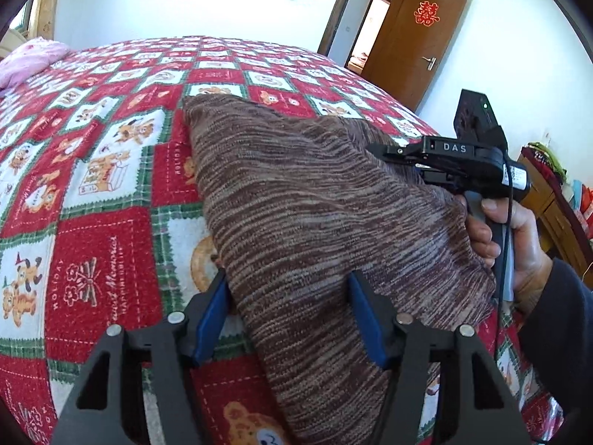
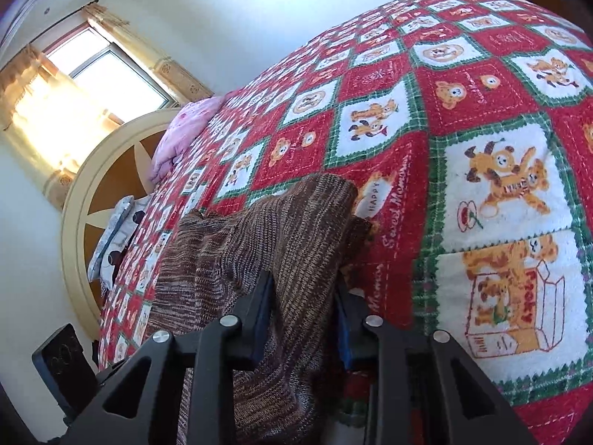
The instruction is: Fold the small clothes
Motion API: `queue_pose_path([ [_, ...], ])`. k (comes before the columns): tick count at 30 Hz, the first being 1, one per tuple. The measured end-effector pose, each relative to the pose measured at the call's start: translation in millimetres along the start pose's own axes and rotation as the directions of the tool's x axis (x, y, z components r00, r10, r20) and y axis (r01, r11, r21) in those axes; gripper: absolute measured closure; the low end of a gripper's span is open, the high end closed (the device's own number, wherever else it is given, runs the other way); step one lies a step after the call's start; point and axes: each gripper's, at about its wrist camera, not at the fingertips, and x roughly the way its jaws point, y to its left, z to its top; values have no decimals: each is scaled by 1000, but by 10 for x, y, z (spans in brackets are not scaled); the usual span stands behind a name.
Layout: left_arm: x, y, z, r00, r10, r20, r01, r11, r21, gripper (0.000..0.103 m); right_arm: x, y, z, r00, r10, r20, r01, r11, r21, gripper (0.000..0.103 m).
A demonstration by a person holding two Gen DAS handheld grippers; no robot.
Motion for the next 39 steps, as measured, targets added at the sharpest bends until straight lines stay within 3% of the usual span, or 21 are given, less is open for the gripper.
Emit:
queue_pose_path([
  [2,-7,35,5,1000,-16,2,16,1000,-13,43,8,21,3,1000,-16,-4,16,1000,-8,75],
  [6,-60,27,8,999,-31,14,31,1000,-5,67,-18,152,-3,998,-67,0,67,998,-14,80],
  [10,-122,-11,27,1000,-20,7,20,1000,4,75,-109,336,-40,993,-107,38,109,993,-38,81],
  [19,-403,-8,53,1000,-5,-3,5,1000,14,78,-316,721,-130,992,-87,87,95,992,-88,82],
  [26,-623,-38,-16,996,89,-29,-86,994,70,79,-265,1023,-255,995,-60,79,69,991,-117,82],
  [32,-875,19,-105,991,137,-1,-136,986,92,79,-192,1251,-385,997,-30,66,38,991,-130,82],
  [39,-1151,201,-233,988,156,19,-157,986,58,79,-88,1587,-498,999,11,52,-2,987,-161,82],
])
